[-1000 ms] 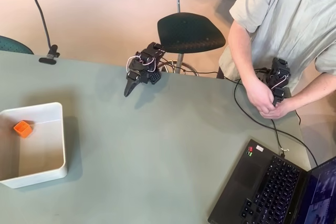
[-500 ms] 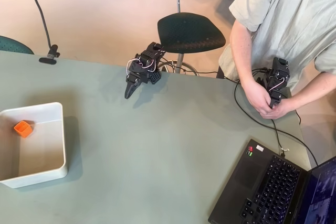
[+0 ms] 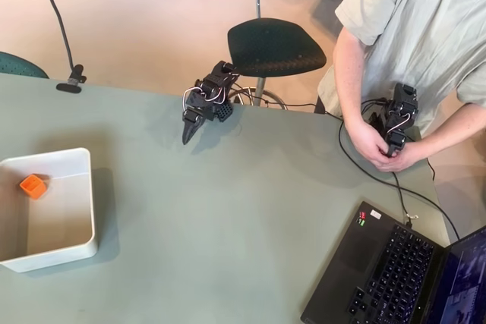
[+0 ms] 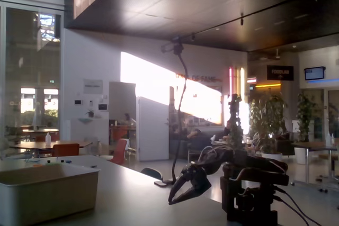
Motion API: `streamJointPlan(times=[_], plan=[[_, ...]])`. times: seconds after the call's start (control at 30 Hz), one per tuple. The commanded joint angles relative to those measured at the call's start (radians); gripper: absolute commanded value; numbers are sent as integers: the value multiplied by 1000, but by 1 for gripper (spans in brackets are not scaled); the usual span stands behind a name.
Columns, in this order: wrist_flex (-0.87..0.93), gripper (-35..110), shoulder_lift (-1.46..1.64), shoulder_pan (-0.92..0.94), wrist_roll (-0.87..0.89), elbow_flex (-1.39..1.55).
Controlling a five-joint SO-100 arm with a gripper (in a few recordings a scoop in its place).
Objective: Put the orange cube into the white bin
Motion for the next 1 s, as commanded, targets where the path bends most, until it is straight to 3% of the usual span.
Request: streamJointPlan(times=[0.0,0.97], plan=[[3,-2,18,-5,3,-5],[-12,-2,23,5,-6,66]])
